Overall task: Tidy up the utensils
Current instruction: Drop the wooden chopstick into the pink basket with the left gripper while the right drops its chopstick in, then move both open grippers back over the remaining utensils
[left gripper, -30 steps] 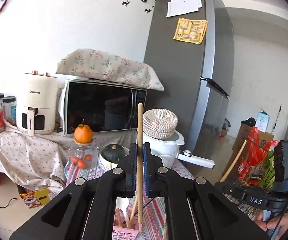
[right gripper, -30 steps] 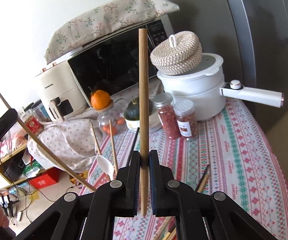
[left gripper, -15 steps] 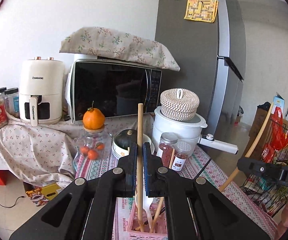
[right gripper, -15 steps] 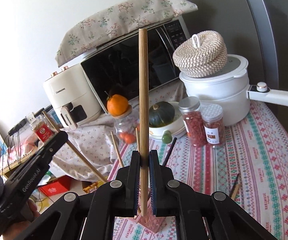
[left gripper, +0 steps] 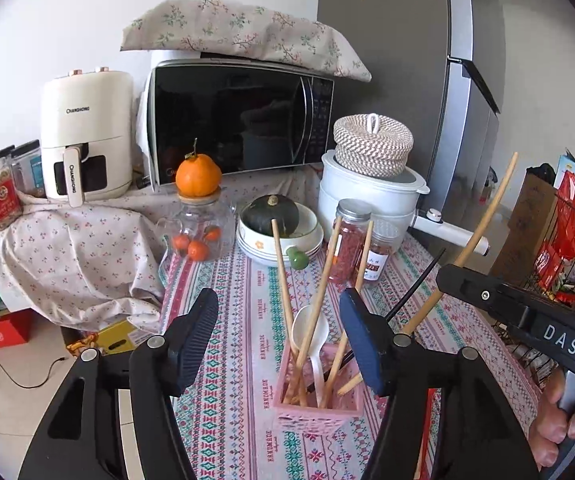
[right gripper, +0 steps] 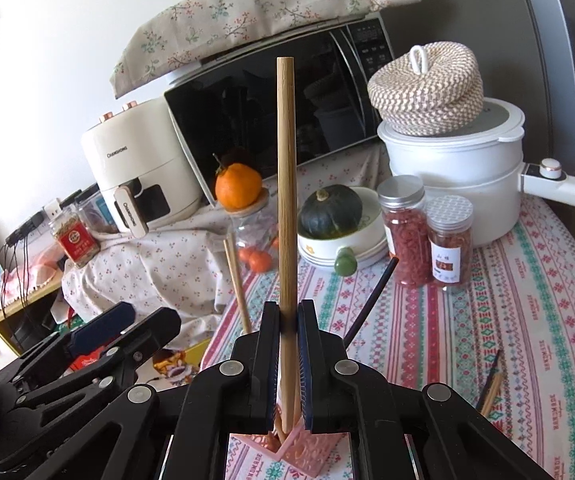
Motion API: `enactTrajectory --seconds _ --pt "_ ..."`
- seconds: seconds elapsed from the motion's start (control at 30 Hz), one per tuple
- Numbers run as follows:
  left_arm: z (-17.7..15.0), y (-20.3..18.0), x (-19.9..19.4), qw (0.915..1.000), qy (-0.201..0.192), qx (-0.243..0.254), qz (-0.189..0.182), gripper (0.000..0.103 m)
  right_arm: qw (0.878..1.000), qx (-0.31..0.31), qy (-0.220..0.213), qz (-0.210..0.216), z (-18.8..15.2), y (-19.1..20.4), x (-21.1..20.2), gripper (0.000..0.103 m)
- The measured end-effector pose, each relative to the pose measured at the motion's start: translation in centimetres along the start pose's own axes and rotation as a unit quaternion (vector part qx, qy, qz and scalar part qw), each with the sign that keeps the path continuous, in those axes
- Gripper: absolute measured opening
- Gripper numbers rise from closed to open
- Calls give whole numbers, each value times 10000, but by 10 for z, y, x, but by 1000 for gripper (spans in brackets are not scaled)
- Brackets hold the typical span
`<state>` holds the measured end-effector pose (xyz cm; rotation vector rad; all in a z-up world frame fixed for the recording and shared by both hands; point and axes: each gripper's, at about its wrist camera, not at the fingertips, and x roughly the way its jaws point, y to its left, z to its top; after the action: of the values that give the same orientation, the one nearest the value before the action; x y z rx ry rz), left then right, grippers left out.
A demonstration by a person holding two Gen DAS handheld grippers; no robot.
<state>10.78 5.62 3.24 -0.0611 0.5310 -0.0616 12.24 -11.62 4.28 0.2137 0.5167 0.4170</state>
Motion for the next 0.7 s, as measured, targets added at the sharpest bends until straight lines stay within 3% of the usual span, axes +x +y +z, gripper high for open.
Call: enactTrajectory --seconds 0.23,0.33,0.4,0.47,0.7 --pt "-19 24 9 9967 711 -391 -51 77 9996 144 220 141 -5 0 16 7" --pt "-30 28 16 9940 1010 -396 -101 80 9992 174 314 164 -8 0 19 15" --pt "-35 28 19 9918 1202 -396 -201 82 9991 216 337 125 -9 -2 16 41" --pt "-42 27 22 9892 1373 -413 -293 84 9992 266 238 166 -9 -5 5 56" --pt "-60 9 28 9823 1793 -206 -501 88 9999 119 42 -57 -9 -22 -32 81"
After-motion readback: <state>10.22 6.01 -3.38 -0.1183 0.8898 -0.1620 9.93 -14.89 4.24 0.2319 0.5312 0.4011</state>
